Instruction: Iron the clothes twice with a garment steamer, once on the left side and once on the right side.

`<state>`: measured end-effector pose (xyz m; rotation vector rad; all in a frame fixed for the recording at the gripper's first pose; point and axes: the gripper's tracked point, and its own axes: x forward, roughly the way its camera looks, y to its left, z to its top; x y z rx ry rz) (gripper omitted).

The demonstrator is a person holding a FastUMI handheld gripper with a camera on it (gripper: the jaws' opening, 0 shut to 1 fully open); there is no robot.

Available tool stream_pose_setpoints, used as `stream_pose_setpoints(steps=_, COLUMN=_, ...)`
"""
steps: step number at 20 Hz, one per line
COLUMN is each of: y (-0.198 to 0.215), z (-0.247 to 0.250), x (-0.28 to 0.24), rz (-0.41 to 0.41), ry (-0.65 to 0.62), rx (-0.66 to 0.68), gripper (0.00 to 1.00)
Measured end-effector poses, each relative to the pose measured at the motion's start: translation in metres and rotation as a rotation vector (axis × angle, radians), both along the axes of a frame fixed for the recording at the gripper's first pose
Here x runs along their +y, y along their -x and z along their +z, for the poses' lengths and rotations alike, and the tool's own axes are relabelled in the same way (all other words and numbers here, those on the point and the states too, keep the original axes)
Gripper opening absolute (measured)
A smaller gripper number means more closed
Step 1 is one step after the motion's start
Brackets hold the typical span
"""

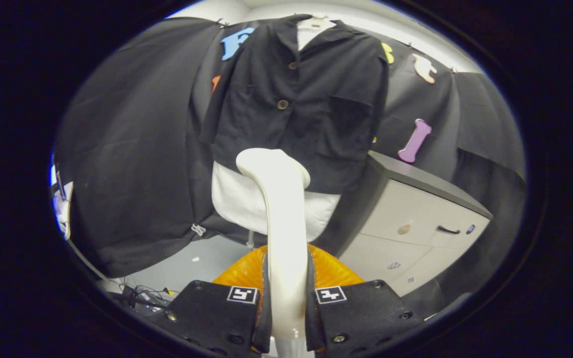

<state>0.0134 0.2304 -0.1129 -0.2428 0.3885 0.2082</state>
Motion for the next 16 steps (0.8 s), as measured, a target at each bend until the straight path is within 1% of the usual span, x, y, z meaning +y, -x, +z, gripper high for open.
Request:
stream_pose_setpoints(steps=4, y=0.034, z=0.033, x=-0.075, rz=-0.062, ry=-0.047, rx=-0.034, gripper=0.29)
stream_pose_setpoints(steps=8, y=0.063, z=0.061, x=-0.134, rz=-0.11, ry=-0.087, rx=-0.076, gripper=0.29)
stream_pose_setpoints(steps=12, y=0.083, z=0.076, x=-0.176, rz=-0.148, ry=-0.133, rx=-0.091, gripper=0.29)
stream_pose_setpoints(steps=16, y=0.102, z=0.088, x=-0.203, rz=-0.161, ry=-0.158, rx=-0.107, gripper=0.29)
